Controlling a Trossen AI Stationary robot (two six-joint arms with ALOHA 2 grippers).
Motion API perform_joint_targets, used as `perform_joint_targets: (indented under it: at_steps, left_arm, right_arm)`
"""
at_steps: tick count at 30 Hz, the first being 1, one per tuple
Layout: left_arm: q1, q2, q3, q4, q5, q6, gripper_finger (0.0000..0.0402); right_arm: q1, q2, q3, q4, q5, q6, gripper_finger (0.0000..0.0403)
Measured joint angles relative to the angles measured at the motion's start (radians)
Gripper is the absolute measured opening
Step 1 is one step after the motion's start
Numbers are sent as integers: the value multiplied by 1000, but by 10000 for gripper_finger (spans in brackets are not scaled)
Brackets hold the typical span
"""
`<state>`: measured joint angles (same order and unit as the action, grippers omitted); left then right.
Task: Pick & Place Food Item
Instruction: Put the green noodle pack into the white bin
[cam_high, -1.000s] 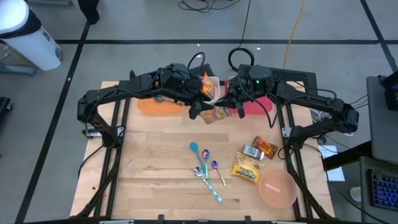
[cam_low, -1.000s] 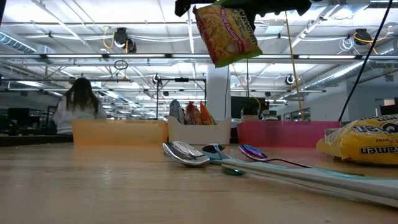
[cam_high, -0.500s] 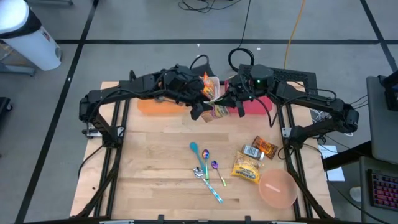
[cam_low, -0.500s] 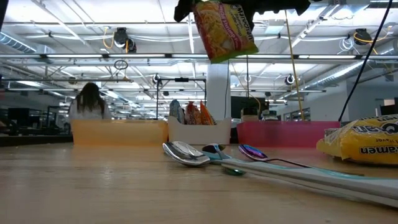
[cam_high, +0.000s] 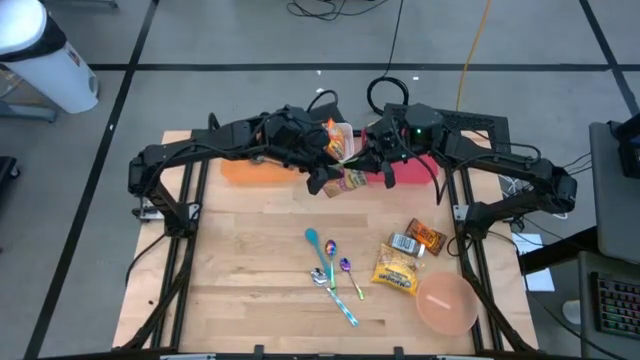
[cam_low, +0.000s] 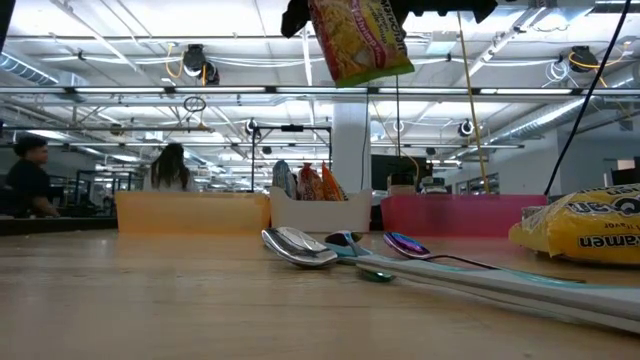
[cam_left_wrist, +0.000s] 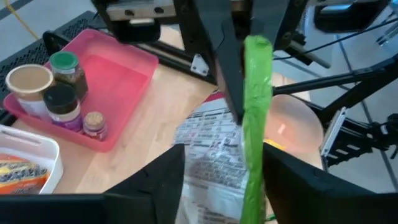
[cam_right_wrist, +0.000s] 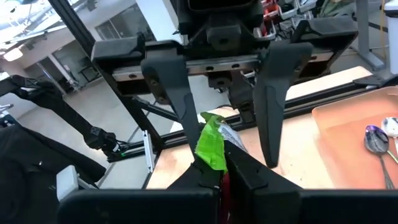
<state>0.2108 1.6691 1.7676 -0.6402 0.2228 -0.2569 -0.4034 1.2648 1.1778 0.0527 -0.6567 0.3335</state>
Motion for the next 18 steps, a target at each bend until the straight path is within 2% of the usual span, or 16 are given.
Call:
perform_joint_targets:
  at_steps: [16,18]
  left_arm:
    - [0,0,0,13,68,0,20]
    - [0,0,0,31,71,11,7]
  right_arm:
    - [21,0,0,-4,1,14,0]
    - [25,-1,0,-3,1,14,0]
